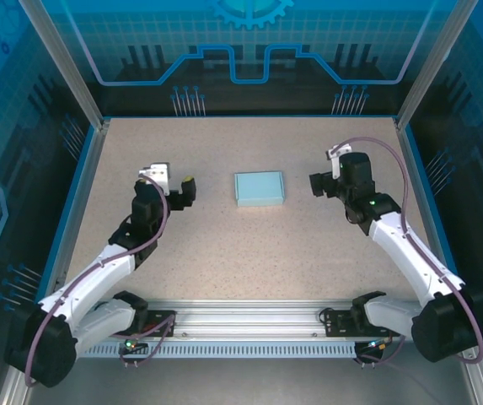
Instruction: Fold the paper box
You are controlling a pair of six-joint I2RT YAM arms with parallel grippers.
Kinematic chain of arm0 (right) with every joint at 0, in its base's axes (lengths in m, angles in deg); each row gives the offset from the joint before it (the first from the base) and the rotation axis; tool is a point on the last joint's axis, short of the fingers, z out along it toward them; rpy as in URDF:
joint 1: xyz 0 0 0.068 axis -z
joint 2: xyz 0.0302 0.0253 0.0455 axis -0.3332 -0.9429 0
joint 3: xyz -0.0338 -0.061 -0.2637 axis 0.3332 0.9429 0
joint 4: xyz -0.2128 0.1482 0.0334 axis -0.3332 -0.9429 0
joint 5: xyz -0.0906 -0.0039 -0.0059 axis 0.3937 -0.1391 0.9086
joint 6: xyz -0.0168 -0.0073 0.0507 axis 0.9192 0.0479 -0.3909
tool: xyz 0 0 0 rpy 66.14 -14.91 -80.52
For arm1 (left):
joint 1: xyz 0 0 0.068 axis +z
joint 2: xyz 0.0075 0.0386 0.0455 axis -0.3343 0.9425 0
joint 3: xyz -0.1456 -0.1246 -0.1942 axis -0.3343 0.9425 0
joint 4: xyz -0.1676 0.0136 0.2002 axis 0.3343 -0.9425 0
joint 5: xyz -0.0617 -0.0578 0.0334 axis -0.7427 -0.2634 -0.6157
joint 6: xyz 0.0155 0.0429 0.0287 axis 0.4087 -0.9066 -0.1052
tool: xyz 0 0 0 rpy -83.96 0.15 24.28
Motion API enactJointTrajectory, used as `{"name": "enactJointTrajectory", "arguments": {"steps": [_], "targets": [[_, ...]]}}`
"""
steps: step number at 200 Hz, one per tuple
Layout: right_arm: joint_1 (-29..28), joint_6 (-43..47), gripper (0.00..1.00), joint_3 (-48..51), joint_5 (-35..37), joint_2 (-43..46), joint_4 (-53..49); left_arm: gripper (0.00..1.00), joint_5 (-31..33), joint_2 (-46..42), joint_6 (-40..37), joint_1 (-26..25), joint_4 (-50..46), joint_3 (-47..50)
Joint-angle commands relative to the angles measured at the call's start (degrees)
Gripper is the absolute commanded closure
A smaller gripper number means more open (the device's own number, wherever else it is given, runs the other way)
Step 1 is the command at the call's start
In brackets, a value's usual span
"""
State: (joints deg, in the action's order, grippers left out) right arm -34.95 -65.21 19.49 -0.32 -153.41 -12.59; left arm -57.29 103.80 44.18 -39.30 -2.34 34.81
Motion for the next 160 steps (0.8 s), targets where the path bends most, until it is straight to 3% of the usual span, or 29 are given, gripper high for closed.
{"name": "enactJointTrajectory", "arguments": {"steps": [1, 45, 87, 136, 160], "targets": [[1.8, -1.3, 0.00, 4.6, 2.7, -1.3, 6.7, 0.01, 3.3, 0.8, -3.1, 1.9, 4.1, 2.2], [4.4, 0.8, 0.00, 16.8, 1.5, -5.3, 25.4, 0.01, 1.0, 9.8, -6.4, 7.1, 13.6, 6.6], [7.6, 2.1, 0.00, 20.4, -2.2, -14.5, 39.4, 0.01, -3.2, 22.7, -7.5, 10.5, 25.4, 7.2], [10.8, 0.7, 0.00, 21.0, -10.4, -15.9, 44.4, 0.01, -6.5, 29.5, -8.5, 13.5, 34.6, 7.2], [11.1, 0.8, 0.00, 25.5, -13.6, -18.1, 54.7, 0.01, -14.1, 29.8, -5.4, 17.6, 35.1, 8.1]]}}
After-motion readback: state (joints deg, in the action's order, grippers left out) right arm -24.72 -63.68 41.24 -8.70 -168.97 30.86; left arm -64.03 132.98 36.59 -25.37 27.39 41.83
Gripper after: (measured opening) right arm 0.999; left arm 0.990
